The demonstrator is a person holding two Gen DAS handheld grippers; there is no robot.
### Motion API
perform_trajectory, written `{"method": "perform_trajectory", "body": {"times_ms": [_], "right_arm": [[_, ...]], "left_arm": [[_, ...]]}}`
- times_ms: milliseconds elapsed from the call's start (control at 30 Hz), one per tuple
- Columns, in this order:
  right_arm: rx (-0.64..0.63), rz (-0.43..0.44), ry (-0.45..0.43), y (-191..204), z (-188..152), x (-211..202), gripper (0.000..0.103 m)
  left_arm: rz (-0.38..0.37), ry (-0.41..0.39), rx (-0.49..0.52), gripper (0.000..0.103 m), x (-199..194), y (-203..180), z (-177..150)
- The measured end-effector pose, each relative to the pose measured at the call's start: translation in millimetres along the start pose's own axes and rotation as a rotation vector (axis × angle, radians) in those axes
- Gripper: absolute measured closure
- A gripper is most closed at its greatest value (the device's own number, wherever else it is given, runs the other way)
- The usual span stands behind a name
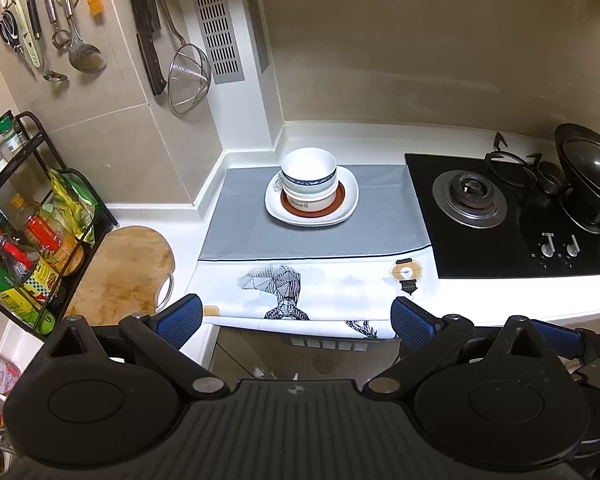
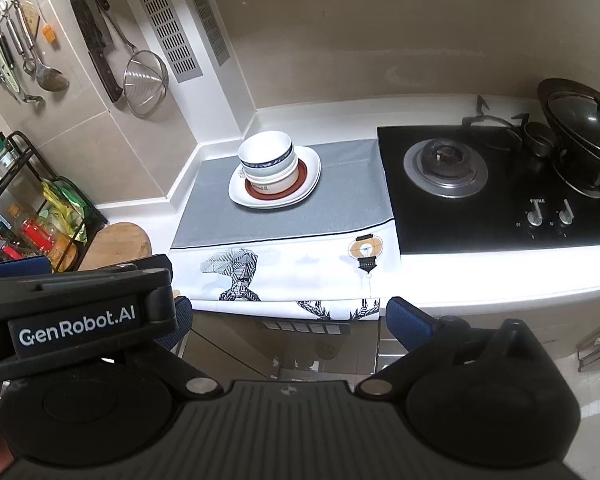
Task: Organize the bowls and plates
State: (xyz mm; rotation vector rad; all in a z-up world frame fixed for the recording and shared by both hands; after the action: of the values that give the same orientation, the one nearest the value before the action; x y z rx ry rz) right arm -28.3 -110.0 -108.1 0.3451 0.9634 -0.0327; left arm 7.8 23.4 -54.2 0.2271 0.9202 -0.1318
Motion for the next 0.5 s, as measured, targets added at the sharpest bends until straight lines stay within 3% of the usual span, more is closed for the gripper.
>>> {"method": "perform_trajectory", "body": {"times_ms": [500], "right_arm": [[-0.006, 0.006, -0.017, -4.4, 6.2, -0.7, 0.0]], "left_arm": [[0.007, -0.01, 0.008, 0.003, -0.6, -4.9, 4.4]]}}
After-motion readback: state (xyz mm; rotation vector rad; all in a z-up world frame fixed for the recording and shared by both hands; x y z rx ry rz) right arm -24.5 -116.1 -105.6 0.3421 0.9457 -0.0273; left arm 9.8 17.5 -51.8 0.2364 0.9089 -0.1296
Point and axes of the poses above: each gripper's, at about its wrist camera, not at the fingertips, and x roughly the way its jaws point, y to its left, z to its top, the point moved 6 cm from there along x, roughly the way its jaws point, and after that the axes turned 4 degrees about y, right-handed, at the moved point
